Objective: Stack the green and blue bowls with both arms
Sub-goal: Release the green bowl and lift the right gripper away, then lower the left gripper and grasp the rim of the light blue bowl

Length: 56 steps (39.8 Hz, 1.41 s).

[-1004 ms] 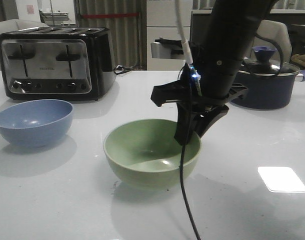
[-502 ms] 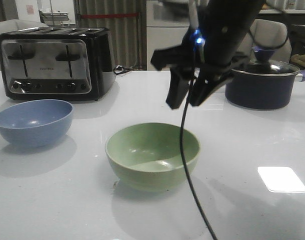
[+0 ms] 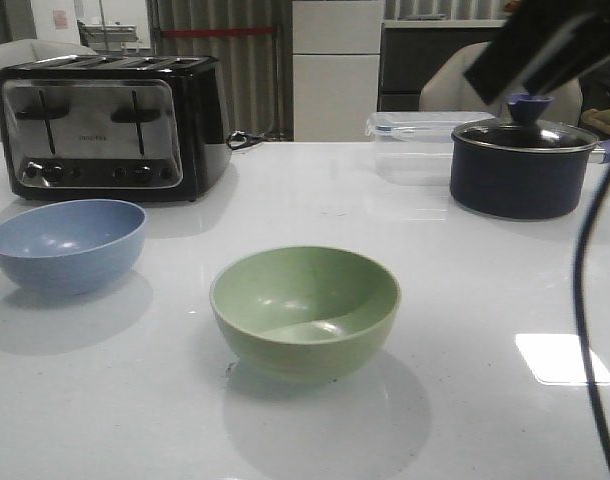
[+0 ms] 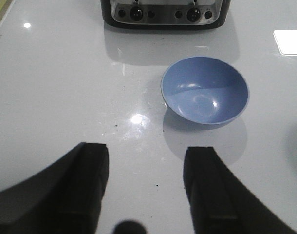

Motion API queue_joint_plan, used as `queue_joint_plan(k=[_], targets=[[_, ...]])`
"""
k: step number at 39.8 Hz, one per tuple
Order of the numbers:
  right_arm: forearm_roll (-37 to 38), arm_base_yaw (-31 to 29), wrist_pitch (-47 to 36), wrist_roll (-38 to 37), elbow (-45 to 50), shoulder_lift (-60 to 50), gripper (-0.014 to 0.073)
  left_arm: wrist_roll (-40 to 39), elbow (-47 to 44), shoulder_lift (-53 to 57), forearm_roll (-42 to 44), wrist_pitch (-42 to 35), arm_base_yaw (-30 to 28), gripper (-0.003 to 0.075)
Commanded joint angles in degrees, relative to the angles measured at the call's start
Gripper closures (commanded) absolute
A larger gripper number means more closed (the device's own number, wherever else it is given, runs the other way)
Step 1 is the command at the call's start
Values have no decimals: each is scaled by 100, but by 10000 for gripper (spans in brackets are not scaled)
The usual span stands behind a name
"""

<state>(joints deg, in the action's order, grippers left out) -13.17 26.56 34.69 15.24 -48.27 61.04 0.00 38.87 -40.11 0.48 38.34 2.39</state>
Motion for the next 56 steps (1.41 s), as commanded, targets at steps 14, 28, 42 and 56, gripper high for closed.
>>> queue_joint_plan(k=[14,28,42,56], targets=[[-17,6,-548,79,1268,-1500,211,32,156,-817,-296,-782,31,299],[-17,6,-421,79,1268,-1493,211,92,636,-2137,-407,-1029,67,298],[-17,6,-421,79,1268,-1493,211,270,1735,-3858,-356,-1274,430,134],[-17,6,-421,79,1268,-1493,211,270,2737,-5717,-233,-1296,430,136]])
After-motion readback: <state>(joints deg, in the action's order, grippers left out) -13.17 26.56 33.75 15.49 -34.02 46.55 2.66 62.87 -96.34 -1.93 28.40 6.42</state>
